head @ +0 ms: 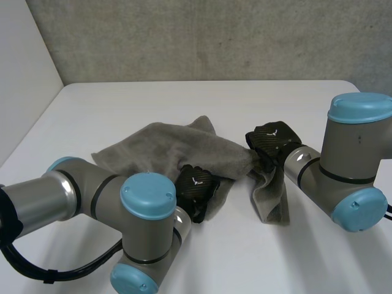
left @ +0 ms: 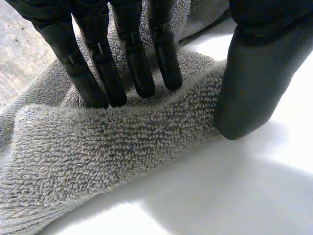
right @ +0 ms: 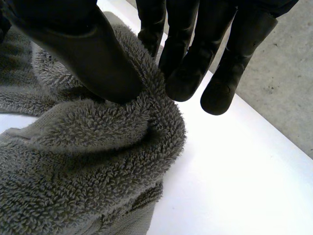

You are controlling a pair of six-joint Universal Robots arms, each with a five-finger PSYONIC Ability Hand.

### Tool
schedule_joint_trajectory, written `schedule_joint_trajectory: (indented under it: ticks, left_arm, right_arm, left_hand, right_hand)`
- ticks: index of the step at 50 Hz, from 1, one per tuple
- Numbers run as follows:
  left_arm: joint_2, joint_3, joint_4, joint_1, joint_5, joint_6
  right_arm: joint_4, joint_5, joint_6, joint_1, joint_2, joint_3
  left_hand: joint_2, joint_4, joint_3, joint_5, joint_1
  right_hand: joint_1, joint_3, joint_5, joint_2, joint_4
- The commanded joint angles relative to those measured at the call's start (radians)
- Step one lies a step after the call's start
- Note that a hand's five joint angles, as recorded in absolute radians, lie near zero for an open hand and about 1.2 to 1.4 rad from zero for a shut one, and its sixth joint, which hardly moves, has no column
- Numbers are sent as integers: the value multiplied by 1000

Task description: Fold the towel.

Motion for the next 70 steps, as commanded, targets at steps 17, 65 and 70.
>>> schedule_joint_trajectory:
  ticks: [17,65,70]
  left_arm:
    - [146,-5,-2,65,-14,-13]
    - [240,66,-117,292,115,8]
    - [370,-100,-117,254,114,-51]
  right_arm:
    - [15,2,-3,-26,-84,-10]
    - [331,31,-453,-28,-54,-216]
    - [297,32,-450,-28,-56,-168]
  left_hand:
    - [486,485,485,319,486]
    - [-154,-155,-154,-321,-154]
    - [-431,-433,-432,-598,-431]
  right_hand:
    - [105,49,85,108,60]
    - [105,49,85,108,60]
    - [105,49,85,108,60]
